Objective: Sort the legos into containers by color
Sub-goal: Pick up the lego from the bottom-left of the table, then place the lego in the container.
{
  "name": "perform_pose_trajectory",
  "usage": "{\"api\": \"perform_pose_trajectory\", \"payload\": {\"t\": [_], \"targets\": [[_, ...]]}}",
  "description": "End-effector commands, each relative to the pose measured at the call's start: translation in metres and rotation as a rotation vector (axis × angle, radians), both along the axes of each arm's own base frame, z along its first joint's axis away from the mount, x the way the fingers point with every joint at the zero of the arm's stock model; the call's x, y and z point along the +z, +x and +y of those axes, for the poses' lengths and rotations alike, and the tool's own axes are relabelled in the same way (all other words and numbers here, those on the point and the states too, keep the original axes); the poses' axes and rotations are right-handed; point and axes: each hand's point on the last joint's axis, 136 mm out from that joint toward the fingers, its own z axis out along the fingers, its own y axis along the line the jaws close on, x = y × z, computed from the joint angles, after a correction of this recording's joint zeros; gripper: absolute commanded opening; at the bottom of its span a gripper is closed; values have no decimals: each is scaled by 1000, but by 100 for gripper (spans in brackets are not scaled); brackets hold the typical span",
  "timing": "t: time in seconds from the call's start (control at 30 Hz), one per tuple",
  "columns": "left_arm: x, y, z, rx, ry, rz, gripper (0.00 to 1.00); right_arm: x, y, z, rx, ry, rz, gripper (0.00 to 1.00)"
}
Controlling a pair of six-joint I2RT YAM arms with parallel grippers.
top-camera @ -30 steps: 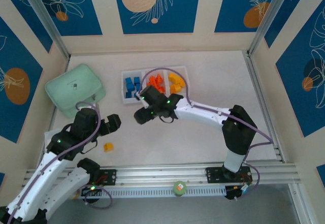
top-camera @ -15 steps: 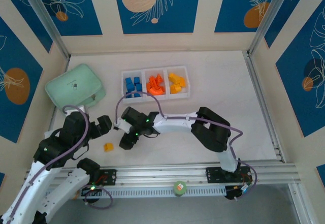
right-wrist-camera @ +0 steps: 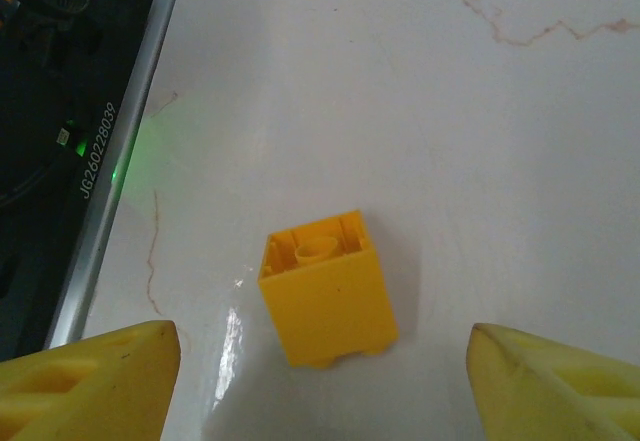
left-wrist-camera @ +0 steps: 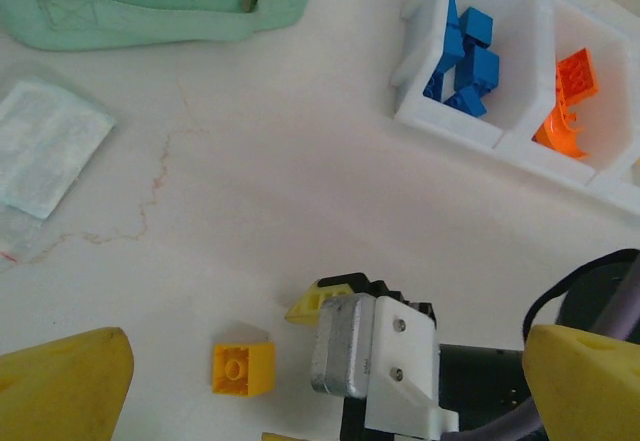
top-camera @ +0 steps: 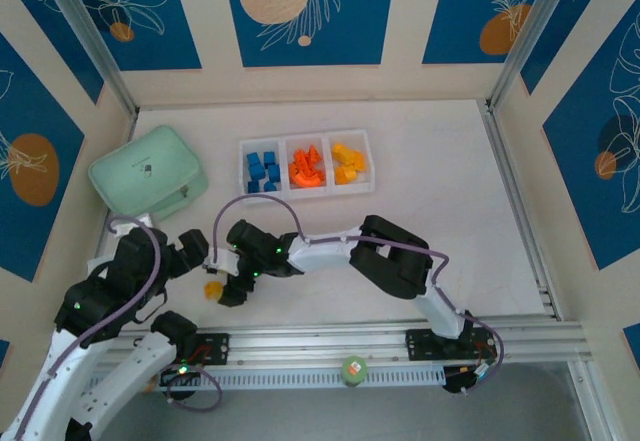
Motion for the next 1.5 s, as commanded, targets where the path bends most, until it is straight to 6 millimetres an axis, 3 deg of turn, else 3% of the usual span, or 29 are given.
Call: {"api": "perform_pose_trajectory", "payload": {"t": [0.0, 0.2, 0.4, 0.6, 0.77, 0.87, 0.93, 1.03, 1.2, 1.33, 1.47], "targets": [[8, -6, 15, 68, 16, -17, 99, 13, -5, 21, 92, 105, -27, 76], [9, -8, 18, 76, 15, -27, 99, -4, -7, 30, 144, 114, -37, 71], [9, -7, 17, 74, 19, -27, 99, -10, -1, 33, 132, 111, -88, 50], [9, -3, 15, 69, 19, -32, 99, 14, 5, 29, 109, 127, -148, 27], [12, 3, 9, 46, 15, -41, 99, 65, 28, 5, -6, 167, -136, 22], [16, 11, 1, 17, 8, -47, 99, 97, 57, -27, -152, 179, -113, 22], [18, 18, -6, -3, 6, -50, 99, 117, 89, -58, -299, 188, -96, 22], [18, 31, -15, -27, 5, -51, 99, 129, 136, -111, -498, 164, -43, 22], [12, 56, -36, -70, -17, -59, 99, 136, 219, -202, -818, 96, -28, 23], [3, 77, -52, -100, -32, -58, 99, 129, 280, -266, -1060, 33, -49, 23], [-6, 91, -65, -122, -56, -61, 99, 112, 321, -305, -1206, -32, -16, 23]]}}
